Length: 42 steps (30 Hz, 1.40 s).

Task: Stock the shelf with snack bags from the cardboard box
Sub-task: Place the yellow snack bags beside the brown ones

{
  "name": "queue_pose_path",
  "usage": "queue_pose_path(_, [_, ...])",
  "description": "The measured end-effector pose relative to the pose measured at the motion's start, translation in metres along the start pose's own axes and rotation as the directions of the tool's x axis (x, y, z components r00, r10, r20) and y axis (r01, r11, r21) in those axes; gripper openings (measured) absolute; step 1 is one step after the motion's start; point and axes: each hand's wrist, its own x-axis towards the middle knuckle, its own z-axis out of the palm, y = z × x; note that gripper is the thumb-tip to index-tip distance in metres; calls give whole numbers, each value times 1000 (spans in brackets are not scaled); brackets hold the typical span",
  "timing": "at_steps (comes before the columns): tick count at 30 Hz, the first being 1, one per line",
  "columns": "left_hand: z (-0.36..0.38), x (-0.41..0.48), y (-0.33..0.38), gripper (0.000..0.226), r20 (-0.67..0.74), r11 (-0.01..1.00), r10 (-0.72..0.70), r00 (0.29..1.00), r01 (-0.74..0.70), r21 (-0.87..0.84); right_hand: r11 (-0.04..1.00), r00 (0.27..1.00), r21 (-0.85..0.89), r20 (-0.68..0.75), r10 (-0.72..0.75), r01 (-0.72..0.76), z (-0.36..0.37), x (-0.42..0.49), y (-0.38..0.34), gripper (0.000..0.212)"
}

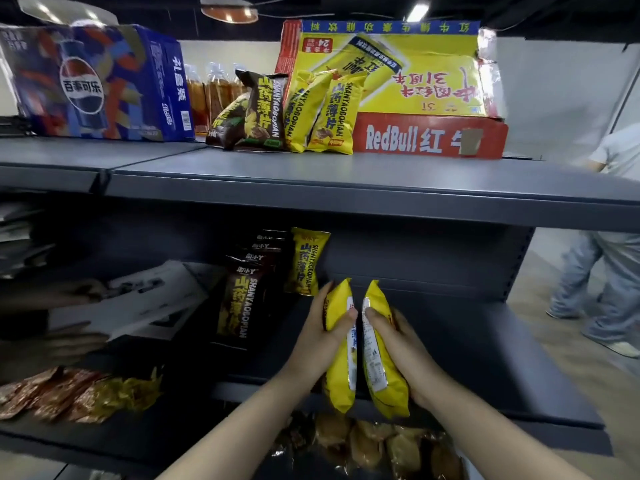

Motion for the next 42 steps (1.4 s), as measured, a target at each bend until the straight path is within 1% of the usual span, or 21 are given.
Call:
queue_pose_path(2, [-10,16,-7,60,-67,998,19,998,-15,67,1000,1000,-24,-22,-18,17,6,9,-2,42])
queue_pose_path(5, [-22,41,-16,63,-160,977,46,986,-11,213,1000,999,14,-39,7,-6,15,19,-5,36])
queue_pose_path(7, [-25,54,-18,61,-216,945,92,972,-17,326,999,998,36,-51,21,-19,20,24,-8,33])
queue_pose_path(9, [-26,68,-19,59,-290,874,166,942,-4,487,997,997,69,-62,46,-41,23,30,-8,33])
queue_pose_path(11, [-26,83,-21,59,-336,781,251,908,15,624,996,995,68,-72,65,-60,23,37,-6,44])
queue_pose_path(13, [-26,102,-27,58,-363,705,289,886,59,707,994,993,73,-86,85,-79,22,44,-6,49])
queue_pose_path(17, [-25,137,-45,57,-339,561,311,888,116,820,988,990,104,-66,125,-117,20,55,-9,40])
queue_pose_path(19, [-26,152,-54,55,-347,544,321,881,129,829,986,989,111,-61,131,-124,20,59,-11,41])
queue_pose_path(22, [-26,169,-66,58,-420,524,330,845,206,826,984,987,110,-55,149,-142,20,64,-12,48])
queue_pose_path(24, [-25,178,-71,60,-456,504,324,829,257,825,983,985,101,-65,160,-153,21,67,-12,46])
queue_pose_path(26, [-24,186,-74,61,-460,511,330,824,253,821,985,984,81,-84,157,-151,23,71,-11,44])
queue_pose_path(29, [-26,199,-82,56,-452,499,373,810,235,834,991,987,-23,-101,128,-131,24,75,-8,66])
queue_pose_path(30, [-27,202,-85,51,-454,491,381,806,239,837,992,989,-48,-96,113,-118,25,75,-7,67])
queue_pose_path(33, [-31,212,-94,39,-460,462,375,805,269,845,993,994,-72,-68,88,-93,27,78,-8,57])
queue_pose_path(35, [-31,217,-100,40,-453,422,376,809,285,861,993,993,-64,-58,100,-104,27,80,-8,51])
queue_pose_path(39, [-32,222,-103,52,-443,394,343,829,301,868,987,990,-78,-46,135,-138,26,85,-8,53])
queue_pose_path(42, [-32,221,-100,63,-435,428,335,836,276,860,984,984,-42,-40,173,-175,26,85,-9,39])
